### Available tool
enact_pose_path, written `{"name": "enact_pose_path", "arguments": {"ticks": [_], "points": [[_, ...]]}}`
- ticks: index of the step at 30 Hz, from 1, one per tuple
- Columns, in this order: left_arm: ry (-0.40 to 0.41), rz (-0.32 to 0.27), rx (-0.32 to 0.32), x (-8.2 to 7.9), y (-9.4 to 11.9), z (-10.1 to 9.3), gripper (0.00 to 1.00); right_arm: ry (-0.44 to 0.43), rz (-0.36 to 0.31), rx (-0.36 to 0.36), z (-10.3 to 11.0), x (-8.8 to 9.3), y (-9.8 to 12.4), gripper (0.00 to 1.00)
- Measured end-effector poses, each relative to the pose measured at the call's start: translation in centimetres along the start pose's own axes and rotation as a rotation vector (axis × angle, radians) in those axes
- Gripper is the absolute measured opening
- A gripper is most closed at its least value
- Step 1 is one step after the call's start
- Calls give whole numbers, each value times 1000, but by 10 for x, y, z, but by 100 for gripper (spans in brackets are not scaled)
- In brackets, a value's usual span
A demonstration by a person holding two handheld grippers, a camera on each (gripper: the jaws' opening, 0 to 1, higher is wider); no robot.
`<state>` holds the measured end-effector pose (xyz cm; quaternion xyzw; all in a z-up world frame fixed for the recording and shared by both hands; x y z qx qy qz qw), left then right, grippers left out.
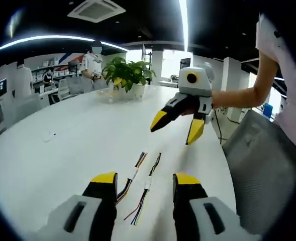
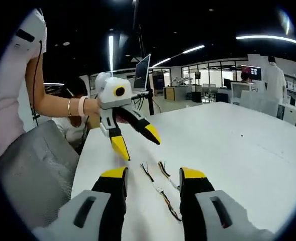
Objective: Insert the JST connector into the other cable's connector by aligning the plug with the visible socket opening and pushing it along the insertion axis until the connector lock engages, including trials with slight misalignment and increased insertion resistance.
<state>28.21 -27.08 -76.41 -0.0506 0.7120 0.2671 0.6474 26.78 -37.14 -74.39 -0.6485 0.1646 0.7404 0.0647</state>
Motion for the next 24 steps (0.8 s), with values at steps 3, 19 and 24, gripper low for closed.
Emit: {"name": "enact_pose_path", "arguments": {"ticks": [3,19,24], "points": [[28,-4,-29,2,7,-2,51,-18,29,13,1,4,9,40],[46,-38,-265,-19,58,18,65,-68,-48,362,-25,-30,47,71],[88,-72,-303,-25,69,18,71,-67,-33,405,-19,-38,51,68]]}}
Point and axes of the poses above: the point that each gripper's makers call its tool centre point, and the gripper's own axes: y roughly backward along the fingers, z roughly to its left, x roughly out of its underside, the point moved 2 cm from there along y, roughly backward along the fingers, and after that the axes turned 10 degrees about -z, right-handed, at the moved point
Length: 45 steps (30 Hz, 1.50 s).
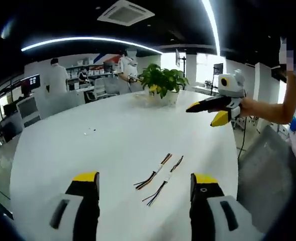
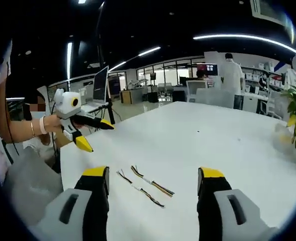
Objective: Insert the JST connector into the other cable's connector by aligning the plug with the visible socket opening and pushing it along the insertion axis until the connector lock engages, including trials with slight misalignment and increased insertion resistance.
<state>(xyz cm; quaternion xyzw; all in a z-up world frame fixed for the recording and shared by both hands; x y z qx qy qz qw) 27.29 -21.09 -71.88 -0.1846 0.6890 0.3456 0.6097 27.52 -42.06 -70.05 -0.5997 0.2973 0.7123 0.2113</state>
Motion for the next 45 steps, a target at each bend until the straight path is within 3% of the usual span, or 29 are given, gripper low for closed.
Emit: {"name": "enact_pose_path", "arguments": {"ticks": [1,8,12,19,22,25,33,38,42,45], "points": [[48,-6,-8,-1,3,0,72,-9,5,14,2,-1,2,68],[108,-28,-60,-5,21,0,90,-75,2,37,19,-2,7,77],[158,-36,-74,-3,30,-7,98,-116,38,42,28,8,10,83],[178,17,-78,14,43,-22,98,-114,107,61,44,29,18,91],[186,63,-62,24,46,-30,98,-99,109,76,47,29,22,95],[188,83,-67,31,48,-35,99,-139,87,90,49,28,25,99],[236,103,-95,42,55,-50,99,-209,102,114,59,39,35,100],[192,180,-145,67,61,-57,99,-246,124,110,69,50,39,100],[263,153,-147,70,63,-65,99,-256,143,104,74,58,41,100],[247,163,-158,72,63,-66,99,-263,154,104,75,61,41,99]]}}
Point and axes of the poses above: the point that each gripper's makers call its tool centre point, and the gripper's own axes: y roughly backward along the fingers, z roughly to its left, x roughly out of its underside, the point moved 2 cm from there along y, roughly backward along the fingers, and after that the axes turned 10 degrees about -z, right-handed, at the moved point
